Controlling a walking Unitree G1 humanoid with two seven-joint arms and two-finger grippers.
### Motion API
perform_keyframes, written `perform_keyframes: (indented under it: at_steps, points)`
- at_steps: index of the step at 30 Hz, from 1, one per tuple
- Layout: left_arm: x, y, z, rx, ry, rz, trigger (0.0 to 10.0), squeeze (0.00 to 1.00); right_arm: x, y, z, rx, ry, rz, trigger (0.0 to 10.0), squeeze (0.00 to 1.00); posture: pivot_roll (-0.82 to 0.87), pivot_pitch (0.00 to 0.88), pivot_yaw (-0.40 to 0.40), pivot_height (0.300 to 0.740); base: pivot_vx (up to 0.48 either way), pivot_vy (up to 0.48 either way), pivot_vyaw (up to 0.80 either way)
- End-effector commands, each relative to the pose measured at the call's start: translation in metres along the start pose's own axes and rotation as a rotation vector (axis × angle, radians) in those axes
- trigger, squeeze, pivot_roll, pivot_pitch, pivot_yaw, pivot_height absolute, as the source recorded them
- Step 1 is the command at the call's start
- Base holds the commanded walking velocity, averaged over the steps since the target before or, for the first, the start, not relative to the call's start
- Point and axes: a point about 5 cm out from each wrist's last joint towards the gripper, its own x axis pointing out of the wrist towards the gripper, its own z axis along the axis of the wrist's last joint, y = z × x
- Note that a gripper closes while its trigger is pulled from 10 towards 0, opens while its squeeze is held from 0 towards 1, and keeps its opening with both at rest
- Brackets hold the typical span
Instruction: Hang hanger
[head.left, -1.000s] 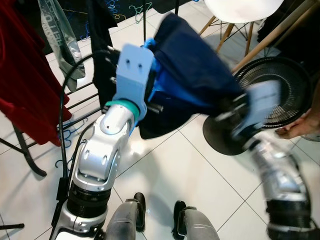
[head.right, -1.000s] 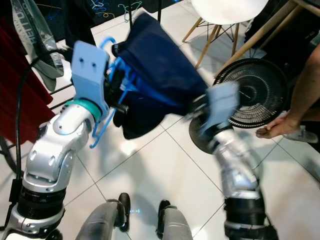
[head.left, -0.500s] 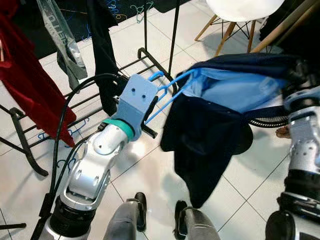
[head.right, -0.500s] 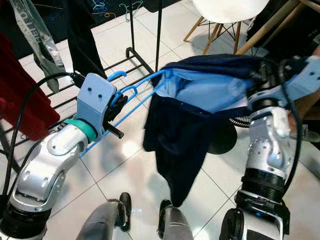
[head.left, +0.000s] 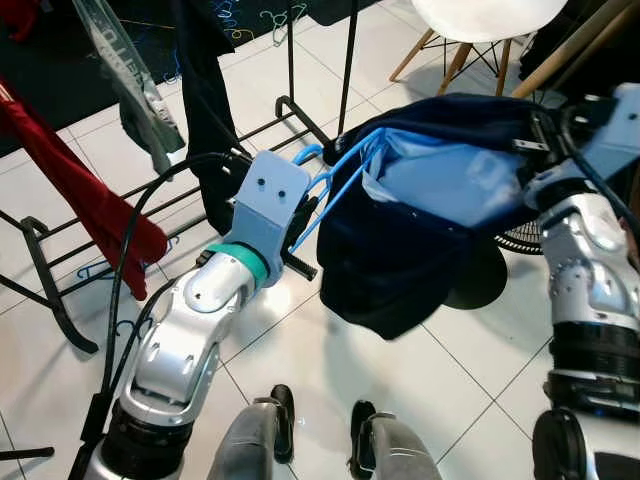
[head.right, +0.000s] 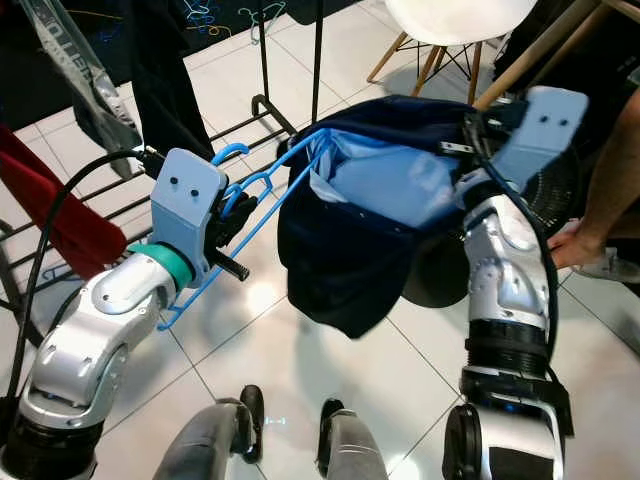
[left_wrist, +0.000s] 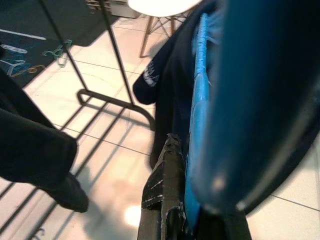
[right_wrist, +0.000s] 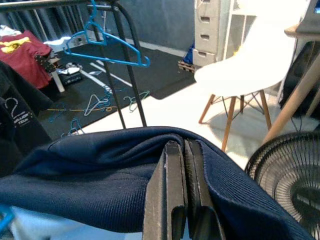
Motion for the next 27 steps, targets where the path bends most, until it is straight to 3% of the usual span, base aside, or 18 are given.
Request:
perform_keyframes:
  at_steps: [1,2,4,7,8,10,11,13,15,16,17,21,27]
  points:
    - [-0.005,-0.007,0.003,-0.013,-0.025,-0.050,10.0,0.00,0.006,0.001,0.006,-0.059,-0.021,0.019,10.0,0.00,0.01,0.190,0.071,0.740,0.000,0.000,0.00]
    - [-0.008,-0.012,0.002,-0.021,-0.028,-0.081,10.0,0.00,0.014,0.009,0.012,-0.111,-0.035,0.058,10.0,0.00,0.01,0.189,0.070,0.740,0.000,0.000,0.00]
    - [-0.008,-0.023,0.003,-0.044,-0.037,-0.112,10.0,0.00,0.028,0.041,0.015,-0.216,-0.036,0.236,10.0,0.00,0.00,0.188,0.065,0.740,0.000,0.000,0.00]
    - [-0.008,-0.023,0.003,-0.044,-0.037,-0.112,10.0,0.00,0.028,0.041,0.015,-0.216,-0.036,0.236,10.0,0.00,0.00,0.188,0.065,0.740,0.000,0.000,0.00]
    - [-0.007,-0.026,0.005,-0.051,-0.042,-0.116,10.0,0.00,0.029,0.056,0.013,-0.249,-0.031,0.314,10.0,0.00,0.01,0.188,0.060,0.740,0.000,0.000,0.00]
    - [0.000,-0.027,0.010,-0.069,-0.054,-0.091,10.0,0.00,0.023,0.092,-0.002,-0.295,0.005,0.503,10.0,0.00,0.01,0.187,0.057,0.740,0.000,0.000,0.00]
    - [0.002,-0.027,0.011,-0.074,-0.056,-0.084,10.0,0.00,0.021,0.099,-0.006,-0.304,0.013,0.542,10.0,0.00,0.01,0.187,0.057,0.740,0.000,0.000,0.00]
    - [0.002,-0.027,0.011,-0.074,-0.056,-0.084,10.0,0.00,0.021,0.099,-0.006,-0.304,0.013,0.542,10.0,0.00,0.01,0.187,0.057,0.740,0.000,0.000,0.00]
    - [0.006,-0.026,0.015,-0.090,-0.052,-0.054,10.0,0.00,0.007,0.126,-0.019,-0.296,0.038,0.686,10.0,0.00,0.01,0.187,0.055,0.740,0.000,0.000,0.00]
    - [0.006,-0.026,0.015,-0.090,-0.052,-0.054,10.0,0.00,0.007,0.126,-0.019,-0.296,0.038,0.686,10.0,0.00,0.01,0.187,0.055,0.740,0.000,0.000,0.00]
    - [0.009,-0.024,0.017,-0.094,-0.048,-0.033,10.0,0.00,-0.003,0.140,-0.026,-0.296,0.046,0.757,10.0,0.00,0.01,0.189,0.052,0.740,0.000,0.000,0.00]
    - [0.012,-0.022,0.018,-0.079,-0.031,0.002,10.0,0.00,-0.020,0.154,-0.035,-0.283,0.057,0.832,10.0,0.00,0.00,0.190,0.049,0.740,0.000,0.000,0.00]
    - [0.013,-0.019,0.011,-0.023,0.022,0.027,10.0,0.00,-0.032,0.157,-0.037,-0.288,0.052,0.862,10.0,0.00,0.00,0.191,0.049,0.740,0.000,0.000,0.00]
